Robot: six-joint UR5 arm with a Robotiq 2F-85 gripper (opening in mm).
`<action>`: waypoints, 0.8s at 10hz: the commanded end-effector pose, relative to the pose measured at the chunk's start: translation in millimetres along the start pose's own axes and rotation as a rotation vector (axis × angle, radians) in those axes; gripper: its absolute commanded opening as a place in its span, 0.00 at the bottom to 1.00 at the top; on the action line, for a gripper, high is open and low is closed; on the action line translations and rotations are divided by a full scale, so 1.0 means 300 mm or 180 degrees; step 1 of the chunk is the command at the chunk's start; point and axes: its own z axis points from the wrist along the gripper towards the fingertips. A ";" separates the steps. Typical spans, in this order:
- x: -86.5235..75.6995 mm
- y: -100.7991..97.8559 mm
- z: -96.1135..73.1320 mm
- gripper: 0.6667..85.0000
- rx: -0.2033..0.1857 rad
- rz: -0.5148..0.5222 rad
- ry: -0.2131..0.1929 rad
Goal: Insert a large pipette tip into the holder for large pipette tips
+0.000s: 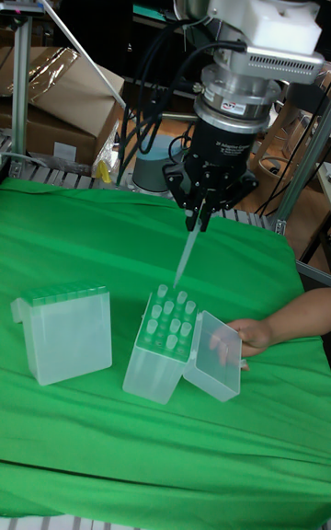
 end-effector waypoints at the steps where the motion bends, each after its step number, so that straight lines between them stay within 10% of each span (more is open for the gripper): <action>1: -0.036 0.018 0.022 0.00 -0.0020 0.0018 -0.0081; 8: -0.083 0.037 0.097 0.00 0.0051 0.0078 -0.0183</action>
